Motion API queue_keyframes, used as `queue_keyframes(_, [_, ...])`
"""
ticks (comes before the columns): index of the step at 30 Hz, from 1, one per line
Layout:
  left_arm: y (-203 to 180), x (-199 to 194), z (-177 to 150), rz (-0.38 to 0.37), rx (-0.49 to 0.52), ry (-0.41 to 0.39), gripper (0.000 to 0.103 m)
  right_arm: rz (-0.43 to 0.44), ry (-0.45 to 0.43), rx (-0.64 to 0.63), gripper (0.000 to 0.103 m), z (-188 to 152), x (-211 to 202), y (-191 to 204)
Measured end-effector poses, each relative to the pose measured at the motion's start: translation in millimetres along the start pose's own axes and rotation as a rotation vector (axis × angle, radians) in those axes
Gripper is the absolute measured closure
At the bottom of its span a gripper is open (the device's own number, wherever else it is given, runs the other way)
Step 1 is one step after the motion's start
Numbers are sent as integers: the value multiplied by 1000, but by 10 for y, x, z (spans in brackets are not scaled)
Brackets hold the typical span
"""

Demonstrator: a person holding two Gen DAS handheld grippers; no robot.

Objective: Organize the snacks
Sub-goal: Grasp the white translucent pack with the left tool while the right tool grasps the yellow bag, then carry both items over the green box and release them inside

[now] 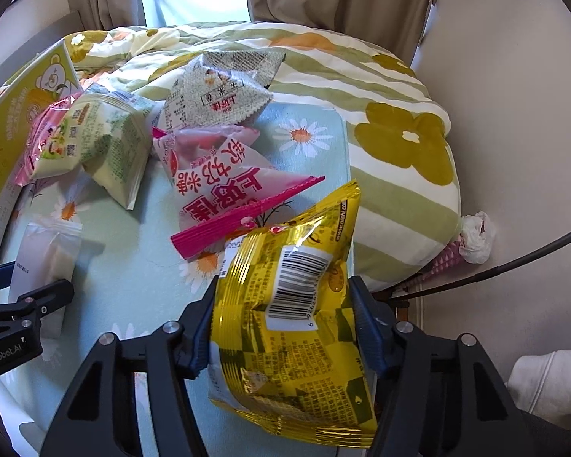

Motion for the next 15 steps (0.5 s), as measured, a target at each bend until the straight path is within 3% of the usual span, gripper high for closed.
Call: queue_keyframes(15, [45,-501,145,-49,-54,-71,45,88,-60,69,45,130,-423,4])
Point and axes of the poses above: each gripper's, at about its wrist camera, not at the fingertips, and x roughly the way its jaws point, y to its left, z to its top, the point moved 6 cm from there along x, roughly the way its jaws point, and after that the axes turned 7 degrees about -y, right-handed, at the moved point
